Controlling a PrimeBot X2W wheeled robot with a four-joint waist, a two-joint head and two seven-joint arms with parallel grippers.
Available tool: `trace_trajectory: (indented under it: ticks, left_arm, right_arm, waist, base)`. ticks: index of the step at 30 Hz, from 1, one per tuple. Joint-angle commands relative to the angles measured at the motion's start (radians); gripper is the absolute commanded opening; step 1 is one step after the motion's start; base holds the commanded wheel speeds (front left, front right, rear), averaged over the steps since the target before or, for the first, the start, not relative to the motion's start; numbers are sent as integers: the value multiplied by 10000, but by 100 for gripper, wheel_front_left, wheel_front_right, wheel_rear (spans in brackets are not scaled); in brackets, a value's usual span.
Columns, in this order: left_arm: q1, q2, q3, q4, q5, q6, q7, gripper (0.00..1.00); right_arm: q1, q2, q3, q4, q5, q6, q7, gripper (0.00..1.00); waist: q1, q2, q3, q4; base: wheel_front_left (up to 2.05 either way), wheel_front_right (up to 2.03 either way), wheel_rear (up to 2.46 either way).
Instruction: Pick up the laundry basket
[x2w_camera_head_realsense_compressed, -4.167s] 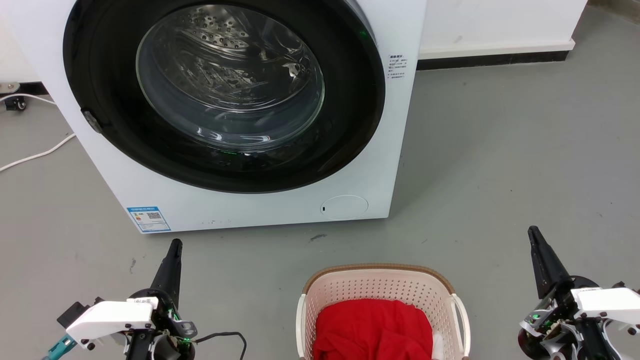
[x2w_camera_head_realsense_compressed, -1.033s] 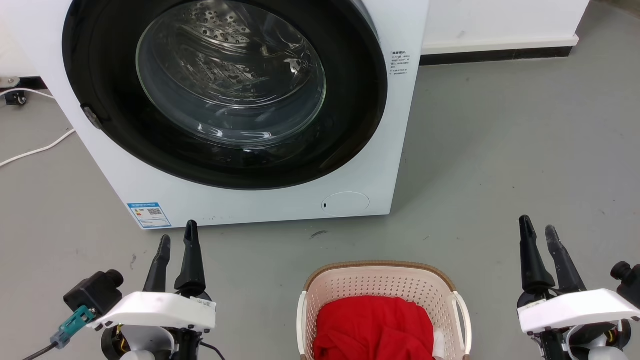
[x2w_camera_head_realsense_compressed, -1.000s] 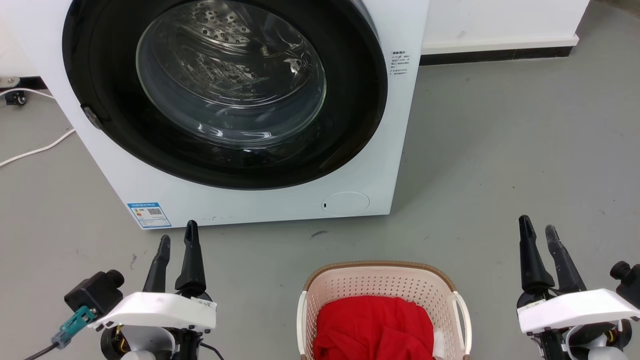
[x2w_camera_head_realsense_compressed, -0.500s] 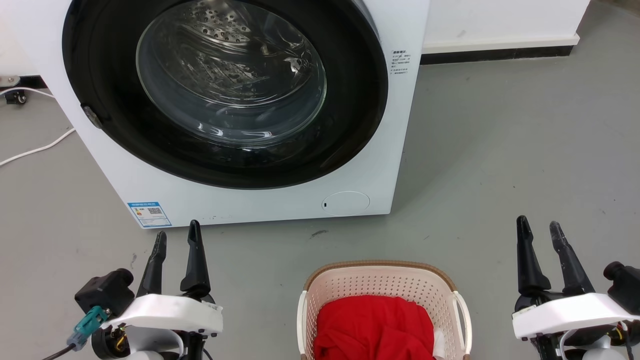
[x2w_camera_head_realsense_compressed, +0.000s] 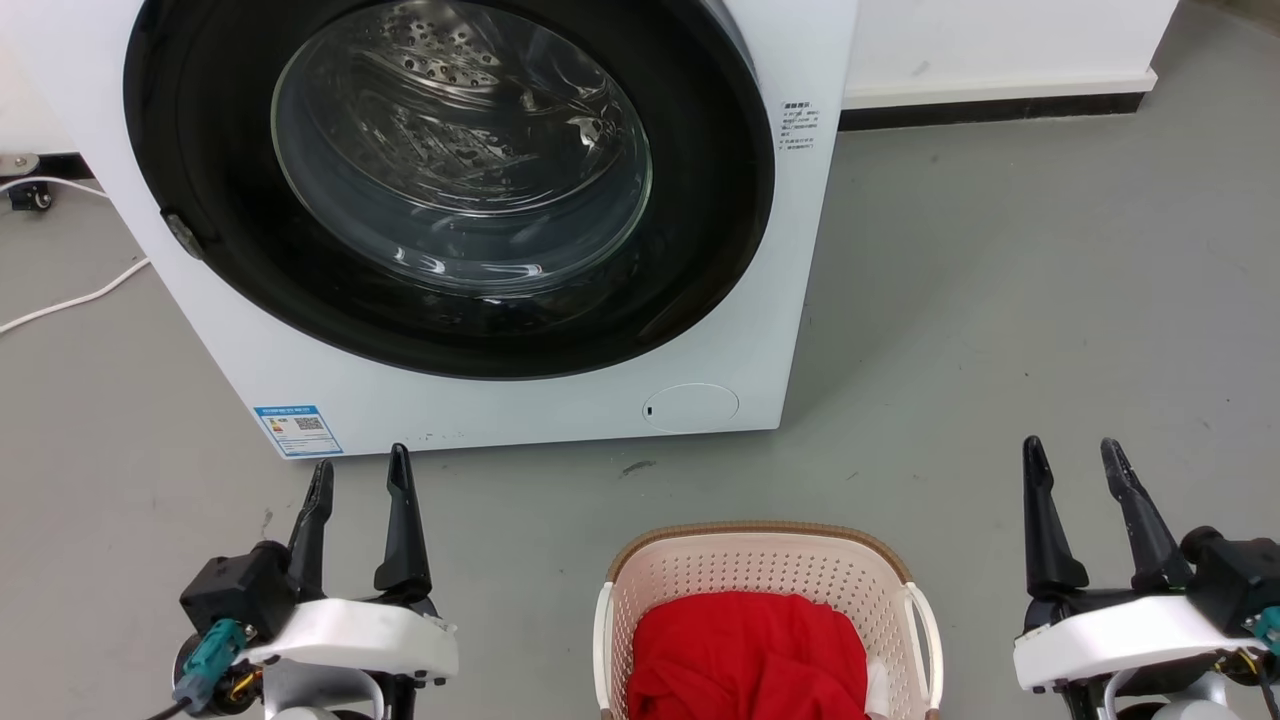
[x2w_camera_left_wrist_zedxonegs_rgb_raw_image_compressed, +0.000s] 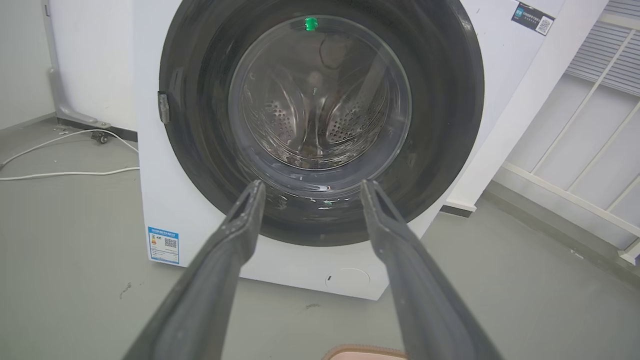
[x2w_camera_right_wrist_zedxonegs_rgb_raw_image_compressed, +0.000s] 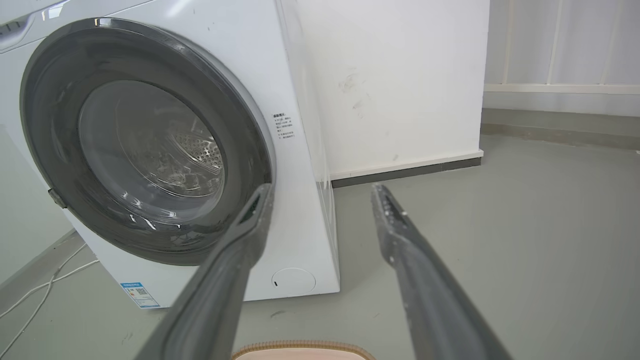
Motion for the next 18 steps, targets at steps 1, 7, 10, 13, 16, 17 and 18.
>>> trace_trajectory:
  ticks: [1,7,10,13,16,17,18]
  left_arm:
    - [65,35,-25,-113,283,11,-94,100]
    - [91,36,-80,-103,819,24,-233,100]
    - [129,37,-119,-111,1075,44,-292,100]
    - [138,37,-136,-121,1338,58,-342,100]
    - [165,39,-143,-122,1580,89,-416,100]
    - [174,39,-140,-116,1648,102,-434,100]
    - [182,39,-142,-116,1722,106,-447,100]
  right_arm:
    - [71,-39,32,-156,-345,1,-92,100]
    - [102,-40,39,-182,-1007,1,-225,100]
    - [124,-41,4,-175,-1287,0,-283,100]
    - [156,-42,-24,-176,-1572,-1,-354,100]
    - [174,-43,-85,-170,-1807,-1,-406,100]
    - [176,-42,-101,-169,-1881,-1,-436,100]
    - [178,-42,-119,-170,-1955,-1,-462,100]
  waist:
    - [0,0,0,1]
    - [0,0,0,-1]
    - [0,0,-5,-3]
    - [0,0,-3,-2]
    - [0,0,3,-2]
    - [0,0,5,-2]
    - [0,0,6,-3]
  base:
    - [0,0,0]
    - [0,0,0]
    - [0,0,0]
    - [0,0,0]
    - [0,0,0]
    - [0,0,0]
    - [0,0,0]
